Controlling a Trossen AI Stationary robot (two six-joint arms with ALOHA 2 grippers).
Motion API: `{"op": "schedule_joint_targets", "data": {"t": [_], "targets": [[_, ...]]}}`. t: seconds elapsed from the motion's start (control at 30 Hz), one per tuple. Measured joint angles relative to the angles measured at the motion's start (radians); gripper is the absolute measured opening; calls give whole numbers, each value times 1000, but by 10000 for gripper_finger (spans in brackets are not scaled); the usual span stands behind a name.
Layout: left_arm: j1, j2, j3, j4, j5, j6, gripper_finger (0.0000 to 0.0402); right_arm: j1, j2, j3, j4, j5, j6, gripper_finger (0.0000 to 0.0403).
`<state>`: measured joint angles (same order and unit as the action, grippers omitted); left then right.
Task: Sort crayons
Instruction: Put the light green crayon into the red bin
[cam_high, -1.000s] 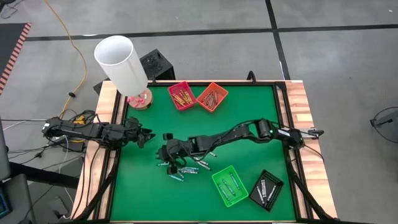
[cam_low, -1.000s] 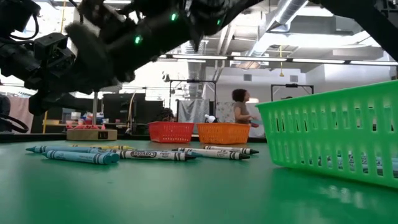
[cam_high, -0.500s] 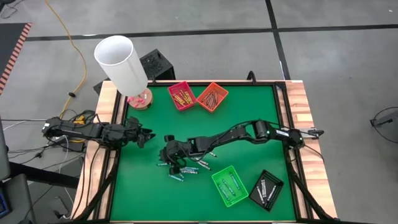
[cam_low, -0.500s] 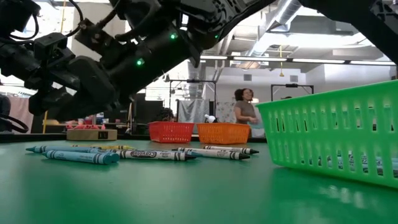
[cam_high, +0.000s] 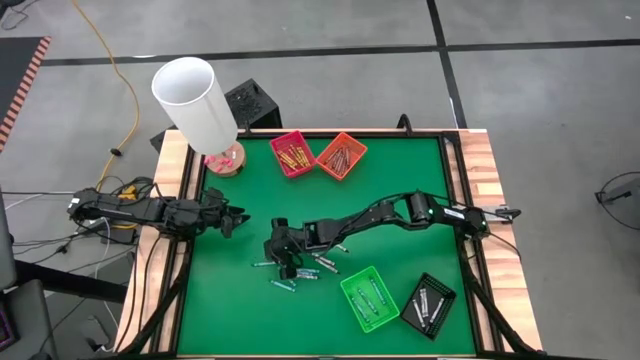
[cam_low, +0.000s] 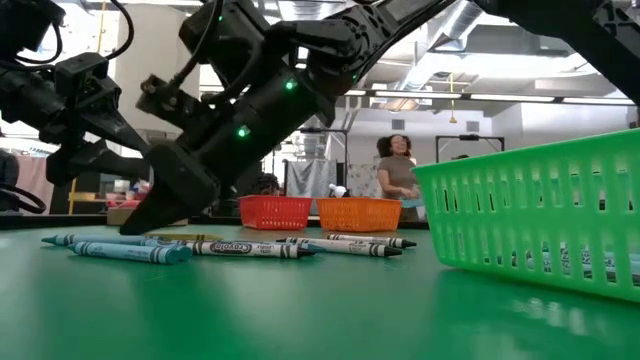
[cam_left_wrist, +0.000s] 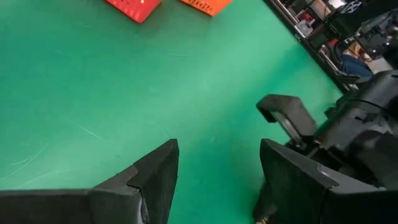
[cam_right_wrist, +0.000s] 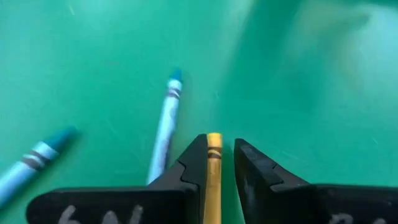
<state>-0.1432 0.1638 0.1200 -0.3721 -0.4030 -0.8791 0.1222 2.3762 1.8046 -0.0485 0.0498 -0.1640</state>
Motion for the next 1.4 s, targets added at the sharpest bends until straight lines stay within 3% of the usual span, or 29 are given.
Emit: {"op": "schedule_joint_targets", "data": {"t": [0.63, 0.83, 1.17, 1.4], "targets": [[0, 0, 0, 0, 0, 0, 215, -10, 0, 0, -50, 1, 48, 82], [0, 0, 0, 0, 0, 0, 215, -17, -5, -68, 10, 37, 94, 80], [0, 0, 0, 0, 0, 0, 215, -16, -5, -82, 28, 96, 123, 9], [0, 0, 0, 0, 0, 0, 215, -22, -3, -84, 56, 214, 181, 5]]}}
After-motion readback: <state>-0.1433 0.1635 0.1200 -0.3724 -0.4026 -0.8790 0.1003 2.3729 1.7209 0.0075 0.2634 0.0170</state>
